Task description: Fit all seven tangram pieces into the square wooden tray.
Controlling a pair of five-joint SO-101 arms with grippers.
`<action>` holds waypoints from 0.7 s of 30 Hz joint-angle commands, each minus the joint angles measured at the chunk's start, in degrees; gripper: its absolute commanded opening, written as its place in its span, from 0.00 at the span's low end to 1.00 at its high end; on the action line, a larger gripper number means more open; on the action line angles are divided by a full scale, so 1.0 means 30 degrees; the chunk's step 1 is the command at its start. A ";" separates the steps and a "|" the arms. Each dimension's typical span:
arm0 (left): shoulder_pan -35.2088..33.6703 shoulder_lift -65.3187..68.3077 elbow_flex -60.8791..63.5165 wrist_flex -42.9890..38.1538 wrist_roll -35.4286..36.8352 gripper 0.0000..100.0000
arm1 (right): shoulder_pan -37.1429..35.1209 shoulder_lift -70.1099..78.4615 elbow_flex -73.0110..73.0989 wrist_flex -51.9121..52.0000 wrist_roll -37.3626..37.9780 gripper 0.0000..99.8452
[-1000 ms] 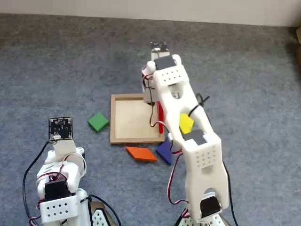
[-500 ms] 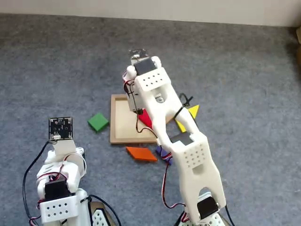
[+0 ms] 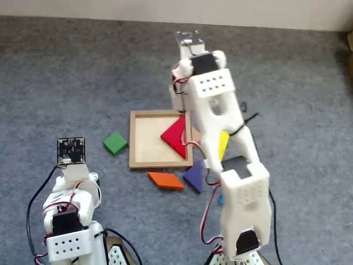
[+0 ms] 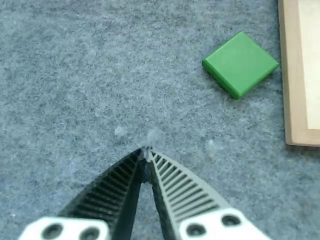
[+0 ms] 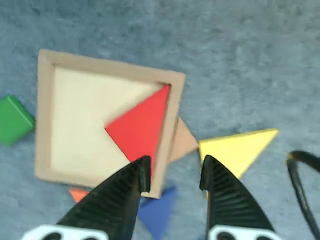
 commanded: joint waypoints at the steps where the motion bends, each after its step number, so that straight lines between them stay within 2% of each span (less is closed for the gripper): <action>1: -0.0337 -0.0249 0.0190 -0.0293 -0.0059 0.01 | 0.1568 -0.4264 0.3326 0.0484 0.3458 0.17; 5: -0.0366 -0.0249 0.0190 -0.0293 -0.0059 0.01 | 0.2418 -0.6022 0.7165 0.0396 0.4718 0.17; 8: -0.0366 -0.0249 0.0190 -0.0352 -0.0059 0.01 | 0.2652 -0.6081 0.9070 0.0132 0.4601 0.17; 13: -0.0366 -0.0249 0.0190 -0.0352 -0.0059 0.01 | 0.2974 -0.6081 1.1033 -0.3678 0.1524 0.17; 21: -0.0366 -0.0249 0.0190 -0.0352 -0.0059 0.01 | 0.2974 -0.6081 1.5253 -1.0183 -0.0908 0.17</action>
